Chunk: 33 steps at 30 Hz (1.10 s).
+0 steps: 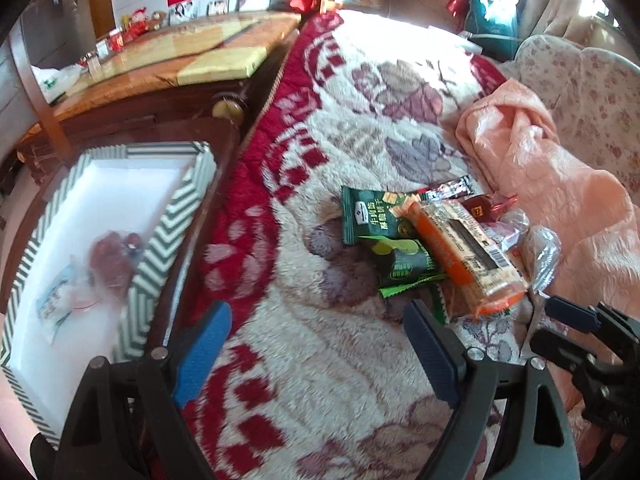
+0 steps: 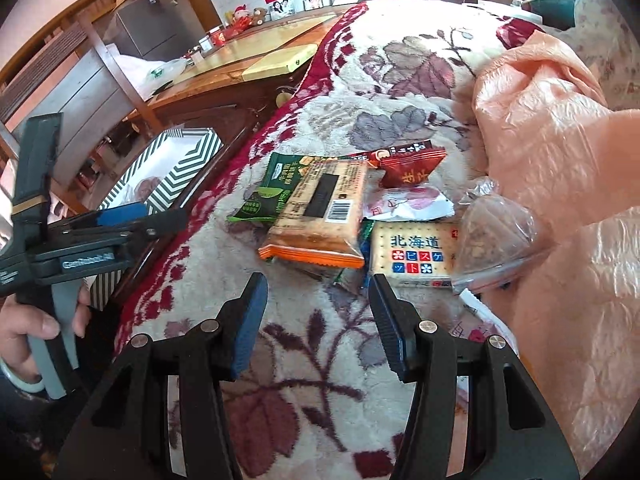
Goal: Organize snacks
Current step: 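Move both grippers back over the snack pile on the bedspread, then grasp the green snack bag with the left gripper while the right grasps the cracker pack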
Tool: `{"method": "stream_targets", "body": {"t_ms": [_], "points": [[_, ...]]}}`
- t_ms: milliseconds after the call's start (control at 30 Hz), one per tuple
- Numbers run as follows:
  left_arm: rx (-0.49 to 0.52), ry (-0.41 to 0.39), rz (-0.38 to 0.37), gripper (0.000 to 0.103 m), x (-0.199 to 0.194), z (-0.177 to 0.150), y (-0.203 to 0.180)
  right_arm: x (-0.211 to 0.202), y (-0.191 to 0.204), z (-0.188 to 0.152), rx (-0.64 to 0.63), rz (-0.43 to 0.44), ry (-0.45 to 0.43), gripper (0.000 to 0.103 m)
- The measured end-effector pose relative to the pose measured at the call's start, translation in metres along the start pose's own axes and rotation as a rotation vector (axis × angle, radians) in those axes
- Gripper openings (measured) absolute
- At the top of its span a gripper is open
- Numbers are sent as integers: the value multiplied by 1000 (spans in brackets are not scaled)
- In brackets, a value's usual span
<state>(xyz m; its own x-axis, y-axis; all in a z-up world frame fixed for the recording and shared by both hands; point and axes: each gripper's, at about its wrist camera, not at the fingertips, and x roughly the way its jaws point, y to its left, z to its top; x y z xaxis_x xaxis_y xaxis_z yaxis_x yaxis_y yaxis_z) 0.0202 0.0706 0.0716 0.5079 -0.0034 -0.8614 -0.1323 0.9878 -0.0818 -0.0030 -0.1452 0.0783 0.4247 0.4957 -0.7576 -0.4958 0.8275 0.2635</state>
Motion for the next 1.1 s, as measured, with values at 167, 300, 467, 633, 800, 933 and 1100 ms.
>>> {"method": "stream_targets", "body": {"t_ms": [167, 300, 467, 633, 800, 933, 1100], "points": [[-74, 40, -63, 89, 23, 15, -3, 3, -4, -1, 6, 6, 7, 53], [-88, 67, -85, 89, 38, 23, -10, 5, -7, -3, 8, 7, 23, 53], [-53, 100, -86, 89, 55, 28, -27, 6, -12, -3, 20, 14, 23, 53], [-62, 90, -127, 59, 62, 28, -26, 5, -14, 2, 21, 14, 18, 53], [-43, 79, -164, 53, 59, 23, -20, 8, -10, 8, 13, 13, 19, 53], [-53, 56, -177, 53, 50, 17, -11, 13, -4, 13, 4, 18, 25, 53], [-48, 28, -147, 53, 35, 8, -1, 20, 5, 23, -8, 12, 24, 53]]}}
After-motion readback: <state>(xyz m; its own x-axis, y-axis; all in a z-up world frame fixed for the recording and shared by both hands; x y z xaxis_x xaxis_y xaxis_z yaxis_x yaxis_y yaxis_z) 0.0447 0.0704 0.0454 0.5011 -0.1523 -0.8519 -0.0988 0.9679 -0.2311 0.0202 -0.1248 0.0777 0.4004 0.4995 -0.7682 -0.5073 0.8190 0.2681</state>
